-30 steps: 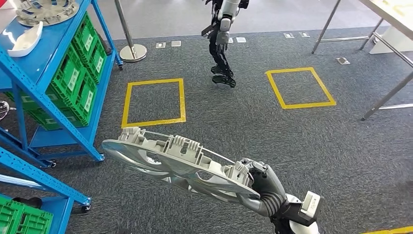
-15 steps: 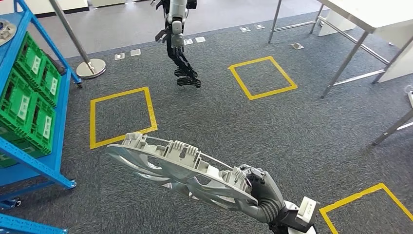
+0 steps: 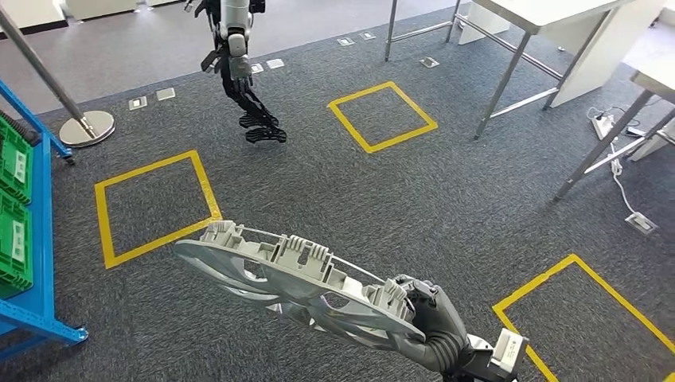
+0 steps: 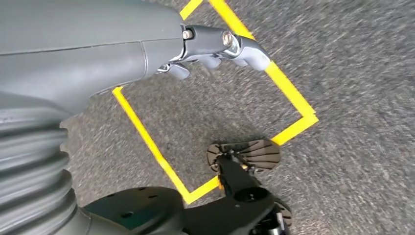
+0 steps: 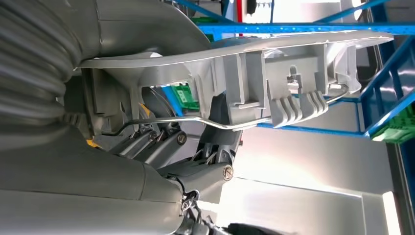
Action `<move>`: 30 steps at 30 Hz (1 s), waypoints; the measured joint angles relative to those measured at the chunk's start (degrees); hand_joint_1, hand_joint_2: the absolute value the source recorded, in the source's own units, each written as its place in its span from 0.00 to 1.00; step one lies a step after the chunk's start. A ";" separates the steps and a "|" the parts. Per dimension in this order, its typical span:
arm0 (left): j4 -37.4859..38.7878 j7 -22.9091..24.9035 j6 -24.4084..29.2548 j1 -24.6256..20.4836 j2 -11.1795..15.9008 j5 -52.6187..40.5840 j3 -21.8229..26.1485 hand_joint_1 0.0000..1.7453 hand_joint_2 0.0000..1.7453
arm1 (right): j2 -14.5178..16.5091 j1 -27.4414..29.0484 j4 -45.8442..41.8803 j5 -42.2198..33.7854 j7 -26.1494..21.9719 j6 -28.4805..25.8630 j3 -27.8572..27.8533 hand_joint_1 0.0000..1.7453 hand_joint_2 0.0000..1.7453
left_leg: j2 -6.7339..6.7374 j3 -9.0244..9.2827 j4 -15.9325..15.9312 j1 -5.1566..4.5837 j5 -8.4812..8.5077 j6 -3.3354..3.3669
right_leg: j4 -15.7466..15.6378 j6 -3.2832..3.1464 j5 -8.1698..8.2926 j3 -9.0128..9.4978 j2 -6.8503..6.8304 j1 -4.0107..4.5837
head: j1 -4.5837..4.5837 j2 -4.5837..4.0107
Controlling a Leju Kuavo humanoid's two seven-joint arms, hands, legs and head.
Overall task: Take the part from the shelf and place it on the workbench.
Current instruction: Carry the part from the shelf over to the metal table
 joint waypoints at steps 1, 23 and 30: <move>0.00 -0.08 0.02 -0.03 0.03 0.07 0.00 0.00 1.00 | 0.01 -0.19 0.01 -0.02 -0.01 0.08 0.01 1.00 1.00 | 0.54 0.13 0.01 -0.10 -0.14 -0.29 | -2.67 -0.37 0.66 1.45 -0.91 0.21 | -0.03 0.00; -0.02 -0.77 0.67 0.04 0.37 0.31 0.02 0.00 1.00 | 0.10 -0.68 0.63 0.05 -0.02 0.37 -0.09 1.00 1.00 | -6.34 -0.80 0.20 0.72 0.74 0.06 | 1.36 0.64 -1.49 -1.47 5.45 -0.47 | -0.27 0.00; 0.02 -1.15 0.68 0.19 0.47 0.30 0.02 0.00 1.00 | 0.10 -0.59 0.64 -0.08 0.00 0.39 -0.13 1.00 1.00 | -0.50 -0.62 0.42 0.00 0.18 0.36 | 2.99 0.07 -1.29 -1.28 1.02 0.00 | 0.09 0.00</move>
